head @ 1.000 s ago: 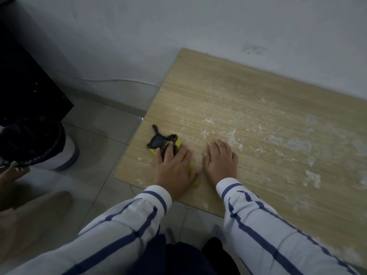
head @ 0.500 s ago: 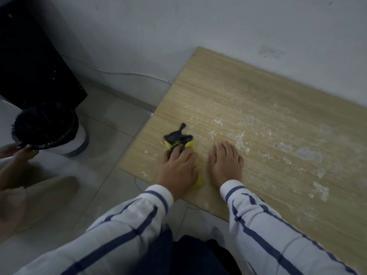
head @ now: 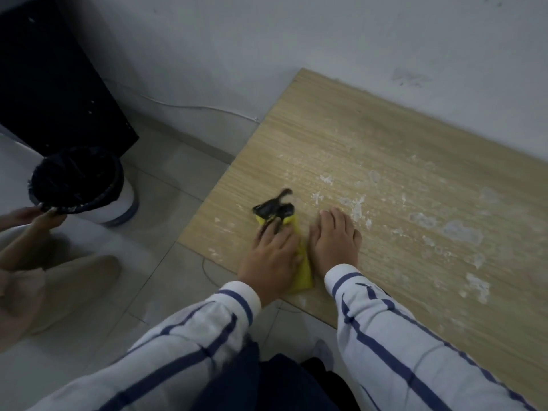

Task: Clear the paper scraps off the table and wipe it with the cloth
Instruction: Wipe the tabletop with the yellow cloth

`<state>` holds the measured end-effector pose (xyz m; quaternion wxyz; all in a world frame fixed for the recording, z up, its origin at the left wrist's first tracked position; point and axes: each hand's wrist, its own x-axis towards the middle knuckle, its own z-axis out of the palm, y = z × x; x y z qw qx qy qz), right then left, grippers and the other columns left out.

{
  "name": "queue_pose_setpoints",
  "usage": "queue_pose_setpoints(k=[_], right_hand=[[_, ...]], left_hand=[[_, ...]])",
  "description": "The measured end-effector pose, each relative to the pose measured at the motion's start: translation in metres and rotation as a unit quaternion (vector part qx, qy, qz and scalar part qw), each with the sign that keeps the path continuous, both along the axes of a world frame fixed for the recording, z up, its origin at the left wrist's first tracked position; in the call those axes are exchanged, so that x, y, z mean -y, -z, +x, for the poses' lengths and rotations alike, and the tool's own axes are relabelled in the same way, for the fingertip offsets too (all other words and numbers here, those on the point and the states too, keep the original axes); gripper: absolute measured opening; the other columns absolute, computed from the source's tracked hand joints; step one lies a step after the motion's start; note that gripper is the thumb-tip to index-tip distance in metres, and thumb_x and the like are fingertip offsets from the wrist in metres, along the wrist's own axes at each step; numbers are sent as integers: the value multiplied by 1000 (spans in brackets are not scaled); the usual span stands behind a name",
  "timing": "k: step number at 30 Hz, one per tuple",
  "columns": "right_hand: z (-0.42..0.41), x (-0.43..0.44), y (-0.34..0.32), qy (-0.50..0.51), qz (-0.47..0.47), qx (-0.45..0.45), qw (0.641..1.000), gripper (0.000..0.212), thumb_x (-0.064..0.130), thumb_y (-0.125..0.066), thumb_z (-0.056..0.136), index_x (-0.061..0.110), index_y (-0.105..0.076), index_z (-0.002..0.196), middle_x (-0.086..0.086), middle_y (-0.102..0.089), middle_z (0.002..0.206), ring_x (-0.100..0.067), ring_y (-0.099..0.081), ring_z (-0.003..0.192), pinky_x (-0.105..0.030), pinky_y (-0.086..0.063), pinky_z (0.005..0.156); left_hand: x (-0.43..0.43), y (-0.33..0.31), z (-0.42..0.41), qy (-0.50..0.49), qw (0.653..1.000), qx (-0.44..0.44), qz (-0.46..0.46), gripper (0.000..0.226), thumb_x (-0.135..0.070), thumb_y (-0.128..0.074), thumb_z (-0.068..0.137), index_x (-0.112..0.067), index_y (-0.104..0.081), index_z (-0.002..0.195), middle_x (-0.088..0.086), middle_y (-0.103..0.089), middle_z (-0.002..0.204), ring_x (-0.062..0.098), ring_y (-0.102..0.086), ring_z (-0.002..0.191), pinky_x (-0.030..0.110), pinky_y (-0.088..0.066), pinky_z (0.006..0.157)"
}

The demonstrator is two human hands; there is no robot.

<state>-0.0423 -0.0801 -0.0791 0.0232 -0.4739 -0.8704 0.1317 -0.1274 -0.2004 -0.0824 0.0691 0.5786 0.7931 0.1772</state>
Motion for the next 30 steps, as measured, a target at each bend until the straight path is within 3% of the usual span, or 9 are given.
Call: queue_pose_setpoints(k=[3, 7, 12, 15, 18, 21, 23, 28, 30], right_hand=[[2, -3, 0, -17, 1, 4, 1000, 43, 34, -36, 97, 14, -41, 134, -8, -34, 148, -28, -23, 139, -45, -21, 108], [3, -5, 0, -19, -10, 6, 1000, 42, 34, -35, 97, 16, -40, 134, -5, -31, 149, -27, -21, 139, -45, -20, 109], [3, -8, -1, -26, 3, -14, 1000, 36, 31, -37, 94, 14, -49, 123, -8, -44, 138, -31, -34, 130, -47, -28, 102], [7, -13, 0, -40, 18, -20, 999, 41, 37, -32, 94, 16, -52, 122, -7, -49, 134, -31, -41, 125, -46, -33, 99], [12, -21, -1, -63, 26, -14, 998, 48, 40, -25, 91, 17, -56, 118, -8, -55, 128, -33, -48, 119, -47, -39, 95], [16, -28, -1, -73, 23, -29, 997, 38, 33, -35, 91, 15, -59, 115, -9, -57, 125, -34, -51, 116, -49, -40, 93], [20, -38, -1, -44, 7, -46, 998, 32, 24, -45, 91, 15, -57, 119, -10, -53, 131, -33, -45, 123, -50, -33, 99], [43, -77, -8, 99, -12, -37, 994, 35, 15, -45, 91, 13, -51, 125, -10, -39, 143, -30, -30, 133, -45, -22, 106], [48, -89, -7, 103, -11, -24, 994, 36, 10, -43, 90, 12, -50, 126, -10, -38, 144, -31, -28, 134, -45, -21, 107]], left_hand=[[6, -1, -36, -98, 995, -23, -8, 35, -24, -47, 91, -8, -55, 120, 15, -54, 130, 40, -45, 124, 50, -36, 103], [-7, -17, -100, -309, 948, 70, -12, 28, -15, -36, 96, 0, -49, 115, 19, -47, 130, 35, -37, 124, 47, -31, 103], [-39, -11, -34, -53, 998, 29, 36, 45, -23, -37, 87, 2, -49, 123, 22, -54, 124, 38, -48, 118, 45, -36, 103], [-34, 3, -19, 36, 999, 8, 13, 36, -26, -37, 90, -3, -60, 104, 20, -59, 122, 41, -48, 121, 51, -36, 104], [-55, 0, -73, -107, 994, -18, 17, 35, -20, -38, 90, 4, -57, 108, 26, -58, 115, 42, -54, 110, 50, -41, 96], [-81, -12, -122, -263, 964, 31, -13, 30, -18, -37, 95, 4, -48, 113, 26, -47, 127, 40, -41, 122, 50, -35, 99], [-102, -12, -107, -219, 975, 22, 5, 35, -20, -35, 93, 2, -47, 118, 23, -48, 126, 39, -44, 117, 47, -36, 95], [-113, 5, 16, 156, 987, -35, 2, 42, -29, -36, 89, -6, -62, 111, 18, -63, 117, 38, -57, 112, 47, -44, 97], [-115, 8, 2, 155, 988, -26, -1, 32, -30, -41, 84, -11, -64, 97, 14, -64, 115, 38, -56, 113, 45, -42, 98]])
